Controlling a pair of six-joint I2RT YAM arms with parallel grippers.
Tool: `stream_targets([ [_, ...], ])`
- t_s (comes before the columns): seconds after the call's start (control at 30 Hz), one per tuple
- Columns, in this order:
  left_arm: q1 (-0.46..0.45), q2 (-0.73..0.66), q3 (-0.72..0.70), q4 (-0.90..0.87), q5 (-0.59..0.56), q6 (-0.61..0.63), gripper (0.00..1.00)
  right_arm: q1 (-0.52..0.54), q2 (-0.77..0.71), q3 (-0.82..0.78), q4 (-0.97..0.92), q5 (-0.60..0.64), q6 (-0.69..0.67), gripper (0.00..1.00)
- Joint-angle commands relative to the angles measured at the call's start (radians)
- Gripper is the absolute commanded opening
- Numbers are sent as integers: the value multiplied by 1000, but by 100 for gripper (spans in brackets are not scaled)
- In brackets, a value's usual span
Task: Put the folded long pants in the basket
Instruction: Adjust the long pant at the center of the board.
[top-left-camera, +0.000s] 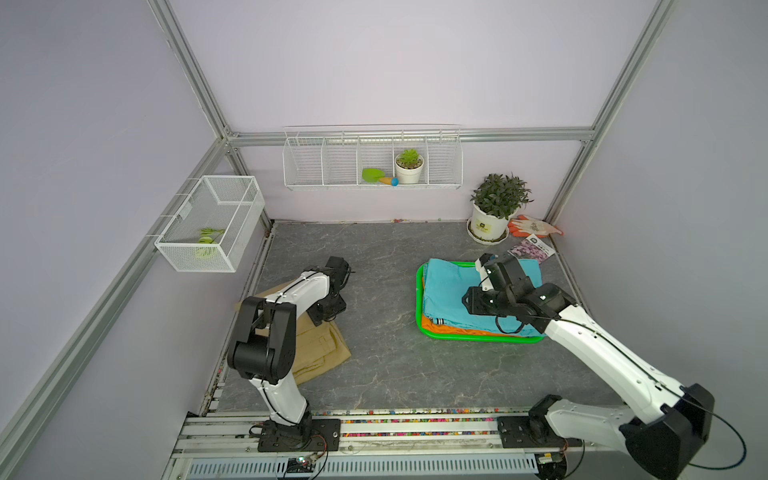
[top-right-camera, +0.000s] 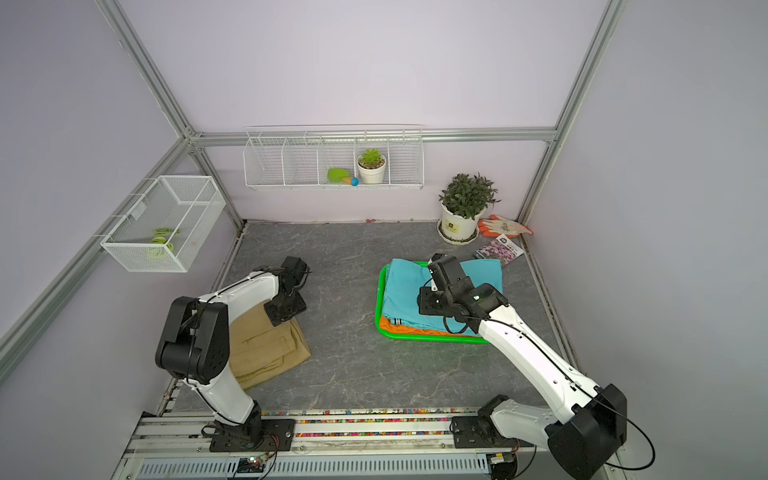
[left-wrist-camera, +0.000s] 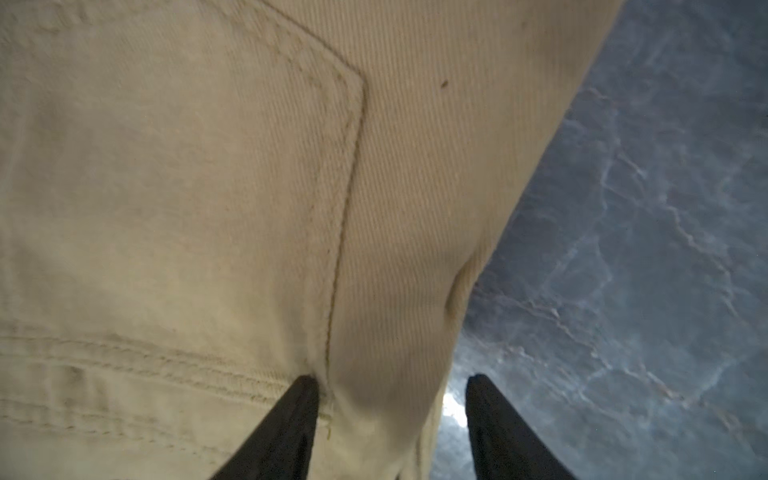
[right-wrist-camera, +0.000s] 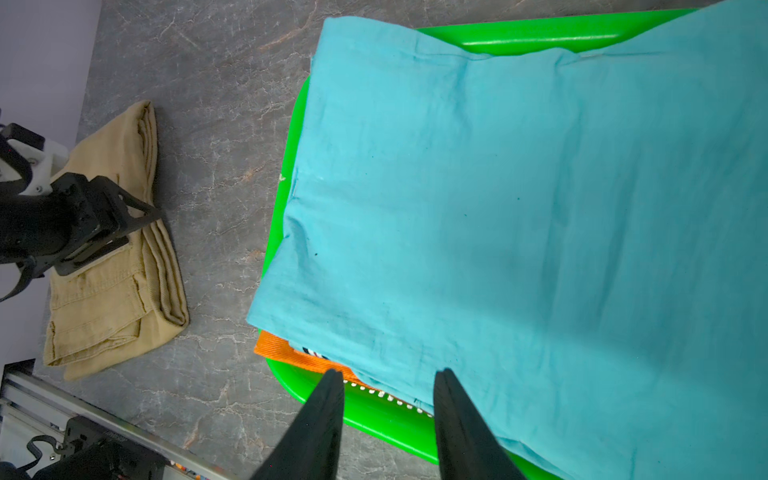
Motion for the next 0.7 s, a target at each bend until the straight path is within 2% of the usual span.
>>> stream_targets([
  [0.0,-2,35,20,6,19,14,53,6,-19,-20,9,27,-8,42],
  [0.07,-6,53,7,20,34,16,43,5,-21,-17,5,38,-13,42],
  [0.13,-25,72,4,30,48,21,19,6,-21,-17,12,38,-14,42],
  [0.2,-66,96,16,29,60,32,3,5,-20,-19,16,38,-16,42],
  [0.27,-130,118,39,33,69,43,0,5,-15,-20,15,38,-17,42],
  [0.4,-319,150,80,38,76,68,0,5,-11,-16,13,39,-32,42],
  [0.53,-483,118,54,-16,58,96,0,5,-4,-11,27,36,-49,43],
  [0.57,-490,99,37,-40,46,88,1,5,2,-7,33,28,-52,44],
  [0.6,-487,68,15,-70,31,73,23,7,9,-1,43,12,-61,45],
  [0.63,-478,32,-3,-100,8,57,52,5,21,6,54,-11,-74,49],
  [0.67,-468,-1,-12,-128,-13,42,65,7,32,15,62,-28,-80,53],
])
